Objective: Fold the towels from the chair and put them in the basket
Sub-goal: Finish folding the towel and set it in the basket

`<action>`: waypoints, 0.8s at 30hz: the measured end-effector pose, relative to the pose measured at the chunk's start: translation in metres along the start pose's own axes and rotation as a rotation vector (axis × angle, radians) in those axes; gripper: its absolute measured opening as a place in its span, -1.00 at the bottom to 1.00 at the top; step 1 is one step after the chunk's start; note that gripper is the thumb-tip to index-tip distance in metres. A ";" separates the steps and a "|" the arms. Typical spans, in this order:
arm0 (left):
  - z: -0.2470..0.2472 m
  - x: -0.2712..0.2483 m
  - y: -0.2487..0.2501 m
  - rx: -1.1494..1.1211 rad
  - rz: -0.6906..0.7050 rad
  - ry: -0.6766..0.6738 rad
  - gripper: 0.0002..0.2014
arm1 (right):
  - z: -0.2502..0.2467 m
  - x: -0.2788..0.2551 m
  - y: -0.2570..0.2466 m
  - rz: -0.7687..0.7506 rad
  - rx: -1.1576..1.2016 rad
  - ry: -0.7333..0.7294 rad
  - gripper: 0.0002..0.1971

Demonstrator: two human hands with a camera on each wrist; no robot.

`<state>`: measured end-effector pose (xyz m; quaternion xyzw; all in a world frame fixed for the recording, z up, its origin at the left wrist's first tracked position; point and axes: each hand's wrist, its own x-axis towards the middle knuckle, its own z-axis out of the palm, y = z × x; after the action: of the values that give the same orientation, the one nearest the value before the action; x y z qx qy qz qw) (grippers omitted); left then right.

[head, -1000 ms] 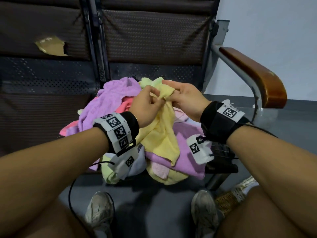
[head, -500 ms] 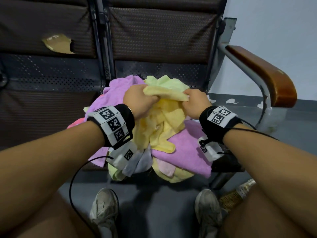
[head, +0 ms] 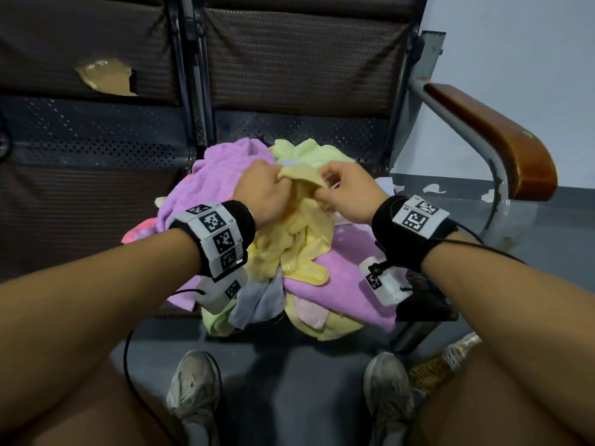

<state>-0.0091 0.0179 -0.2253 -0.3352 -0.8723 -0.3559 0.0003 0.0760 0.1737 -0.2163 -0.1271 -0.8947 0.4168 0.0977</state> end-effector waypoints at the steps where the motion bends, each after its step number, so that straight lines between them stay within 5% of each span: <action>1: -0.002 0.002 0.001 -0.040 -0.033 0.039 -0.71 | 0.001 -0.002 0.006 0.021 -0.122 -0.038 -0.83; 4: -0.005 0.003 0.006 -0.176 -0.097 0.074 -0.72 | 0.004 -0.005 0.022 0.104 -0.288 -0.115 -0.69; 7: -0.007 -0.001 0.007 -0.277 -0.072 0.073 -0.54 | 0.000 0.006 0.022 0.189 0.037 0.071 -0.68; 10: -0.004 -0.004 0.010 -0.140 -0.013 -0.017 -0.77 | -0.005 0.010 0.011 0.217 0.392 0.226 -0.71; 11: -0.002 -0.005 0.012 -0.119 -0.003 -0.038 -0.89 | -0.005 0.010 0.007 0.176 0.359 0.232 -0.74; 16: -0.001 -0.001 0.026 -0.122 -0.123 0.012 -0.81 | -0.010 0.004 0.006 -0.034 0.075 0.107 -0.75; 21: -0.018 0.019 0.033 -0.689 -0.429 0.248 -0.79 | -0.017 -0.010 0.027 0.058 -0.355 -0.196 -0.82; 24: -0.022 0.023 0.038 -0.882 -0.482 0.251 -0.79 | -0.021 -0.007 0.035 0.087 -0.215 -0.030 -0.80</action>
<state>-0.0097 0.0372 -0.1794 -0.0475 -0.6849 -0.7174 -0.1184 0.0932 0.2085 -0.2302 -0.1691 -0.9293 0.3242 0.0520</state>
